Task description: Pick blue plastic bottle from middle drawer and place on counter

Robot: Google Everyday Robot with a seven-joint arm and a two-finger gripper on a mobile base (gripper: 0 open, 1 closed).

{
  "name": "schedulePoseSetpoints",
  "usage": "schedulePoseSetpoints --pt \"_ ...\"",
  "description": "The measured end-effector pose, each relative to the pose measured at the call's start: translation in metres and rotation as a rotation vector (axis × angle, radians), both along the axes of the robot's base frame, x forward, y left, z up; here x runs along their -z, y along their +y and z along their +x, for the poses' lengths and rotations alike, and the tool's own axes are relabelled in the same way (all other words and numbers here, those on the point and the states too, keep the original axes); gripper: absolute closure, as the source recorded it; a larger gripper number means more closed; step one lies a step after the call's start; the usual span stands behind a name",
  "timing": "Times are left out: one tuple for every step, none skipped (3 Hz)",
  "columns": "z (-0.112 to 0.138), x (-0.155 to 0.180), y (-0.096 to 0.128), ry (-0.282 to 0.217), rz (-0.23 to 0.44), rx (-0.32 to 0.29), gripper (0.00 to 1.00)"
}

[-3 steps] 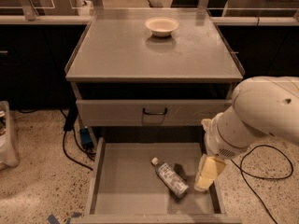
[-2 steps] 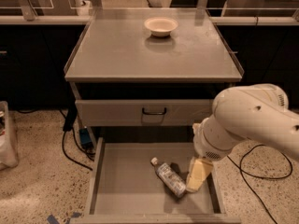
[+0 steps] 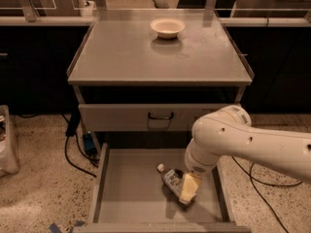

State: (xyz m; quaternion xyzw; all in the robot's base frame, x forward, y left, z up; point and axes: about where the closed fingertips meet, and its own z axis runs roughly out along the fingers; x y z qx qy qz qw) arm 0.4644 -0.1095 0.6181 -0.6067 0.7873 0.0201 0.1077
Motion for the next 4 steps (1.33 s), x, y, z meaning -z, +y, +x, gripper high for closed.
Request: schedulePoseSetpoints --pt "-0.004 0.027 0.009 0.030 -0.010 0.012 0.00" --pt "-0.010 0.052 0.018 0.045 -0.012 0.014 0.00" --pt "-0.012 0.080 0.025 0.054 -0.014 0.010 0.00" --pt "-0.007 0.135 0.028 0.046 -0.041 0.021 0.00"
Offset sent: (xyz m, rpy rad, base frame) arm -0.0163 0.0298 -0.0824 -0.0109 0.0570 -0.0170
